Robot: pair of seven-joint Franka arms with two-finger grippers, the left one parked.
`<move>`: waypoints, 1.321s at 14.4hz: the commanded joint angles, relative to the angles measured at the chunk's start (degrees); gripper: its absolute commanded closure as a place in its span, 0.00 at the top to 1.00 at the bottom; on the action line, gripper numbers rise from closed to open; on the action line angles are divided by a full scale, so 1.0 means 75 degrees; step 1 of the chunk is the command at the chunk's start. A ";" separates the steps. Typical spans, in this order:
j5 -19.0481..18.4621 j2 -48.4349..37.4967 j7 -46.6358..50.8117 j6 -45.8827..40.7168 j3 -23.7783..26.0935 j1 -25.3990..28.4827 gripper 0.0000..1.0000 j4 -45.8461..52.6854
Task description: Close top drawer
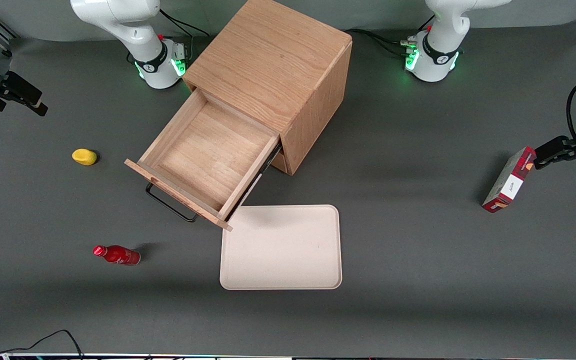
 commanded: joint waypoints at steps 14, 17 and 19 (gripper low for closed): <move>0.0125 0.0471 -0.0930 -0.0817 0.0210 -0.0079 1.00 0.0485; 0.0137 0.0844 -0.0942 -0.0863 0.0210 -0.0032 1.00 0.1068; 0.0149 0.1580 -0.1035 -0.1191 0.0245 -0.0009 1.00 0.2038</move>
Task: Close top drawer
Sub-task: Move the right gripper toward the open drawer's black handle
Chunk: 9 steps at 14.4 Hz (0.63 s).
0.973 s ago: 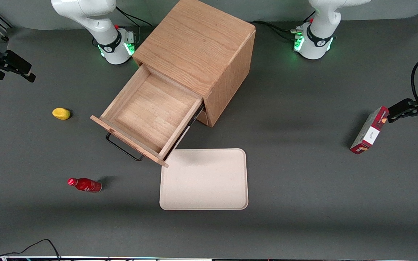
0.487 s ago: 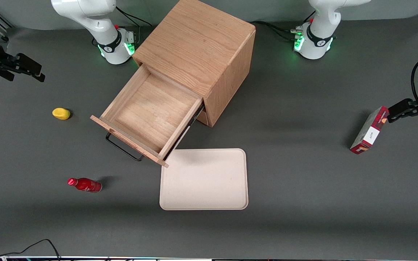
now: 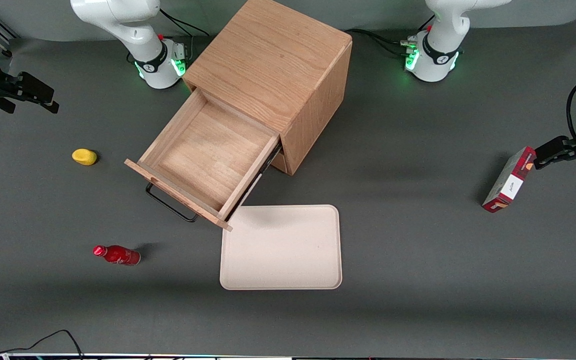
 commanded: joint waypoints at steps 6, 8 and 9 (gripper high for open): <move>0.0370 0.3682 -0.0795 -0.0767 0.0064 -0.0047 1.00 0.4598; 0.0370 0.4013 -0.1053 -0.0579 0.0064 -0.0035 1.00 0.4789; 0.0382 0.4014 -0.1356 -0.0578 0.0076 -0.0023 1.00 0.4766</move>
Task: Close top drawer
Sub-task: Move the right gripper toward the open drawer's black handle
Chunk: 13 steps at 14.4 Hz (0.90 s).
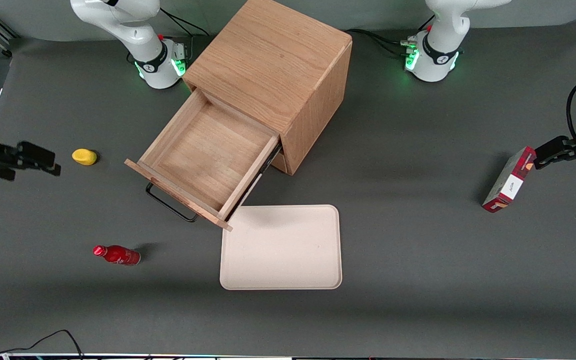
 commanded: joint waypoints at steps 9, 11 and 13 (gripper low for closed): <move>0.0114 0.0906 -0.4658 -0.0380 0.1071 0.0023 1.00 0.0603; 0.0114 0.1071 -0.5572 -0.0322 0.1095 0.0023 1.00 0.0615; 0.0161 0.1118 -0.6046 -0.0333 0.1106 0.0023 1.00 0.0580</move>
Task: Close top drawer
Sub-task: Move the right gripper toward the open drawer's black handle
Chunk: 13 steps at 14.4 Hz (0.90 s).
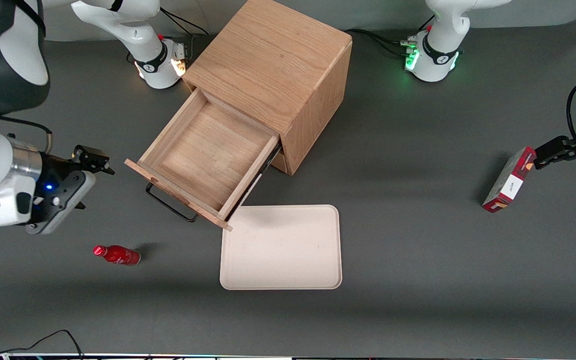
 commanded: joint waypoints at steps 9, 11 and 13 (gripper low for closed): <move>0.0709 0.1162 0.0675 0.0128 0.0040 -0.0039 1.00 0.0212; 0.0709 0.1162 0.0806 0.0466 0.0051 -0.0039 1.00 -0.0220; 0.0709 0.1186 0.0876 0.0900 0.0051 -0.0016 1.00 -0.0666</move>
